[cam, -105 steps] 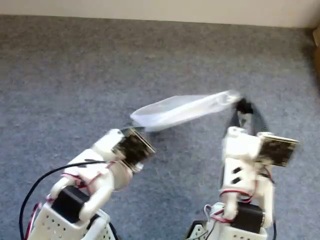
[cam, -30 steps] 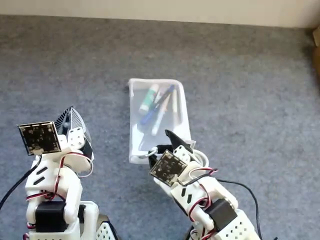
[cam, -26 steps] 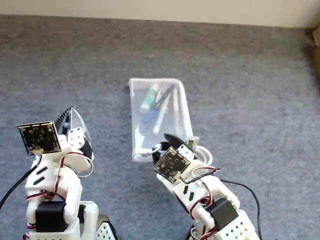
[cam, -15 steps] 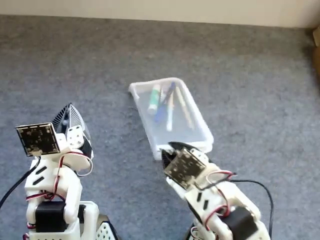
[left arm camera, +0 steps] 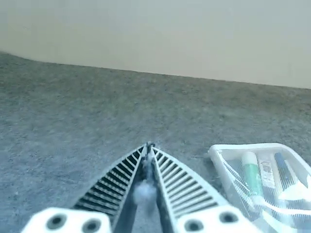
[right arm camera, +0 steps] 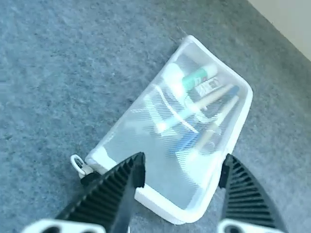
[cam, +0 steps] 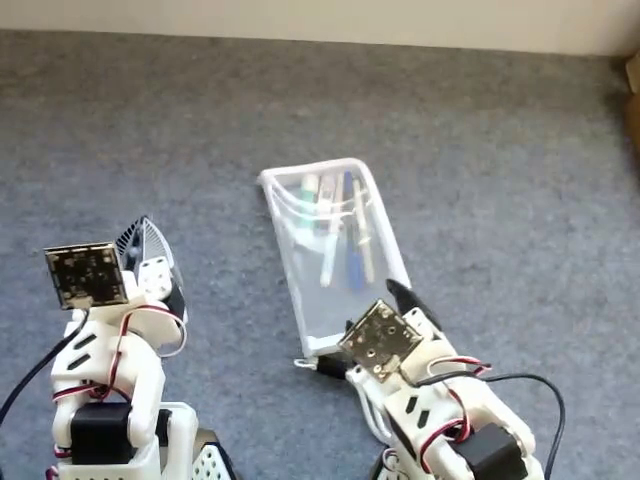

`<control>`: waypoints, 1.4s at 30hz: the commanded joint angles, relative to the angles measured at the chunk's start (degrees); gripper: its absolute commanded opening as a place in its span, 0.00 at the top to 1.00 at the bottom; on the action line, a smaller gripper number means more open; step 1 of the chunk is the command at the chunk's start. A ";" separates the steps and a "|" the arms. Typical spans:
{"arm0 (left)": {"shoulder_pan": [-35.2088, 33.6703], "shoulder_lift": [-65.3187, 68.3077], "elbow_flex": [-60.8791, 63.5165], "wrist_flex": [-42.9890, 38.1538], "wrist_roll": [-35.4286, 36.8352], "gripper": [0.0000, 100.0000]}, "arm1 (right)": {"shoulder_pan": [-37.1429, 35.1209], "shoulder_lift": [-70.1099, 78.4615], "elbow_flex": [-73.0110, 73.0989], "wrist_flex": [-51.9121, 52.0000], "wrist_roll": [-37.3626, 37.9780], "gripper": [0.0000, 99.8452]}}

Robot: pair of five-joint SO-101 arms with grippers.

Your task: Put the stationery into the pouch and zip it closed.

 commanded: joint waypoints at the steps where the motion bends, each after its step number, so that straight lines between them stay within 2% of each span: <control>1: -0.66 -0.13 -0.40 3.34 -5.45 1.00 | 5.14 0.13 -1.89 0.22 0.09 0.76; 7: -0.66 -0.13 0.40 7.12 -6.51 1.00 | 11.12 0.04 -0.75 0.22 0.09 0.77; 11: -0.66 -0.13 6.02 6.86 -6.51 1.00 | 13.85 0.04 3.47 0.13 0.09 0.78; 16: -0.66 -0.13 12.53 6.86 -6.59 1.00 | 17.98 0.04 6.64 -4.62 0.09 0.96; 18: -0.66 -0.13 13.93 6.86 -6.59 1.00 | 18.59 0.04 7.08 -5.32 0.09 0.99; 24: -0.66 -0.13 20.09 5.01 -6.68 1.00 | 20.09 -3.47 12.26 -6.29 -0.70 1.00; 27: -0.66 -0.13 25.98 -1.05 -6.68 1.00 | 20.44 -3.21 14.37 -6.37 -5.10 1.00; 31: -0.66 -0.13 29.23 -9.49 -6.68 1.00 | 20.44 -3.21 15.16 -7.60 -7.03 1.00; 35: 0.48 0.22 29.23 -9.32 -6.68 1.00 | 20.44 -3.21 18.51 -9.54 -7.03 1.00; 42: 2.24 -0.13 29.23 -3.87 -6.68 1.00 | 20.53 -3.21 29.49 -15.43 -6.77 1.00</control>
